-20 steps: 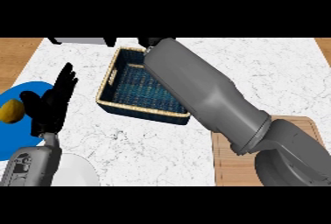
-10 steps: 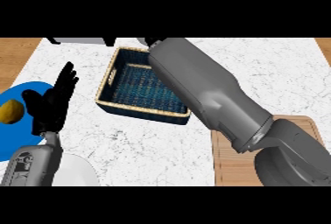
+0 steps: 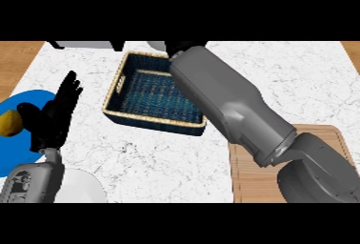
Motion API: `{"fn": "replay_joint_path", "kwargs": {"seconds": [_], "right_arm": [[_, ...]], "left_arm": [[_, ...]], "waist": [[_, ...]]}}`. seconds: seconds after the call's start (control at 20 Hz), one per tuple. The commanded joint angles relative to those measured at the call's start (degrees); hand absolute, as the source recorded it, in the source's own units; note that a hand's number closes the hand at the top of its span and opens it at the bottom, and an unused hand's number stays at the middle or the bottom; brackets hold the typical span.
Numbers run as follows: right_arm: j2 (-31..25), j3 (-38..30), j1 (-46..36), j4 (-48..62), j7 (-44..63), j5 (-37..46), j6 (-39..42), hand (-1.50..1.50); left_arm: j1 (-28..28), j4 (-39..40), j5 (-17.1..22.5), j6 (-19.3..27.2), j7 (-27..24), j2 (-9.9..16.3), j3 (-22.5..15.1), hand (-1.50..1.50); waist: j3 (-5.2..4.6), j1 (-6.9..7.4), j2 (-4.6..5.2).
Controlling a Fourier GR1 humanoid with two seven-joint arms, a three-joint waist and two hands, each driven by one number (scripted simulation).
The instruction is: Pick the cupcake from the cutting board and place it in the basket
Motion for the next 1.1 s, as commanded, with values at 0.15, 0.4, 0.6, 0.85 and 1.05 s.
{"fn": "replay_joint_path", "kwargs": {"seconds": [0.15,0.4,0.6,0.85,1.05], "right_arm": [[0.24,1.02,0.99,-0.18,5.54,0.47,3.23,1.50],[0.24,1.34,4.60,-0.12,4.38,2.22,2.88,1.50],[0.24,-0.87,2.34,0.49,3.54,1.62,4.50,1.50],[0.24,-2.54,4.02,1.78,1.61,-0.02,5.99,1.50],[0.24,-2.77,5.91,-1.54,2.91,-0.43,6.03,1.50]], "left_arm": [[-1.51,0.21,0.88,-1.30,1.35,0.70,0.48,0.00],[-0.63,2.42,-0.16,0.41,-2.50,0.04,1.58,0.00],[-0.77,-0.07,-0.49,0.27,1.01,-0.11,0.43,0.00],[-0.07,3.01,-0.49,0.00,-2.95,-0.56,1.00,0.00],[-0.17,4.22,-1.06,-0.38,-3.30,-0.58,0.56,0.00]], "waist": [[-0.02,0.71,0.22],[0.01,-0.80,-0.11],[0.04,-0.62,-0.16],[0.00,0.03,0.22],[0.02,-0.66,-0.01]]}}
